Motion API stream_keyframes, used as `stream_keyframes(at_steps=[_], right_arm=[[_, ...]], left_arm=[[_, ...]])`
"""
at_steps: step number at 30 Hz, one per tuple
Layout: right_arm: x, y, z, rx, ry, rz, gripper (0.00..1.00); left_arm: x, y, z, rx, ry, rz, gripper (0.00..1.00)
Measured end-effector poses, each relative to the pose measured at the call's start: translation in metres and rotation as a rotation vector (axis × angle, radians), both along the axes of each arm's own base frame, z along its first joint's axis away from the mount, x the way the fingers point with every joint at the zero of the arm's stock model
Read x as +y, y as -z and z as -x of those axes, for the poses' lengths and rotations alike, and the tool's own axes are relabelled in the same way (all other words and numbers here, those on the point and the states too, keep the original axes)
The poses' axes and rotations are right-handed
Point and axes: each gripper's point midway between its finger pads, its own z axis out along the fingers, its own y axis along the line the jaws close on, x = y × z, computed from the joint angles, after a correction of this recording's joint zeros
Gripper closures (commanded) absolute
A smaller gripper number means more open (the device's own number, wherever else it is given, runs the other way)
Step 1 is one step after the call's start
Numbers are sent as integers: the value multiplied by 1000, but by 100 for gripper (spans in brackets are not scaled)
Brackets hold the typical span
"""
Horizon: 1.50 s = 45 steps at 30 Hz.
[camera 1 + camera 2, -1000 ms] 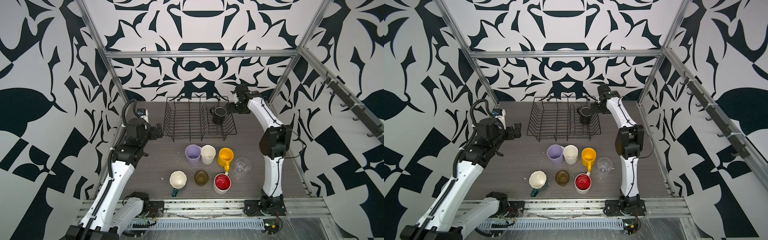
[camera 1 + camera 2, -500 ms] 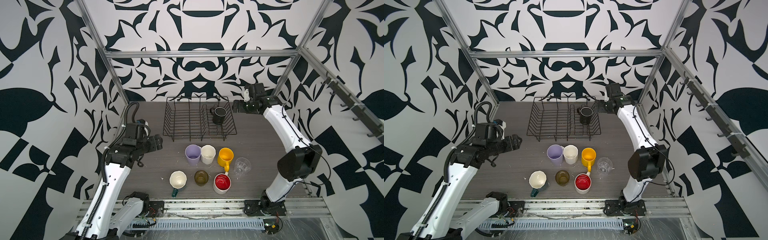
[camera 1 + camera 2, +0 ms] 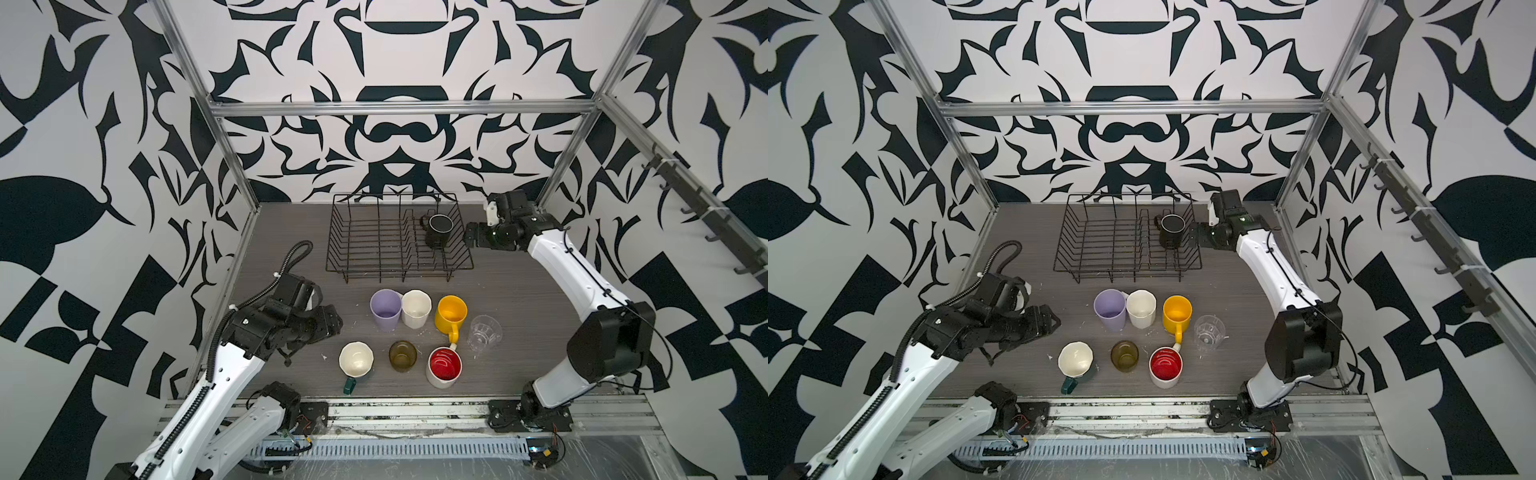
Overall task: Load cups into a dish rack
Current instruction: Pick up the cup from the bottom-center of the table.
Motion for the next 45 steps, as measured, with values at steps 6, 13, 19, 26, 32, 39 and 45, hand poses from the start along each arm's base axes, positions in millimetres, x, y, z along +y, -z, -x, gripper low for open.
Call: stream_keyframes(at_steps=[6, 13, 19, 26, 32, 39, 45], right_arm=[[1, -2, -2, -18, 4, -14, 4], [1, 1, 0, -16, 4, -15, 4], [1, 3, 0, -16, 3, -16, 4], [1, 6, 2, -12, 2, -16, 4], [1, 2, 7, -24, 1, -19, 4], [0, -4, 8, -44, 1, -23, 4], [0, 1, 9, -36, 1, -21, 3]], left_arm=[[-10, 19, 13, 64, 29, -49, 21], [-26, 44, 27, 122, 82, -109, 25], [-31, 59, 33, 153, 96, -163, 30], [-27, 68, 30, 164, 63, -208, 36], [-33, 78, 25, 190, 63, -233, 42], [-39, 82, 22, 192, 74, -228, 53], [-37, 87, 25, 204, 76, -231, 63]])
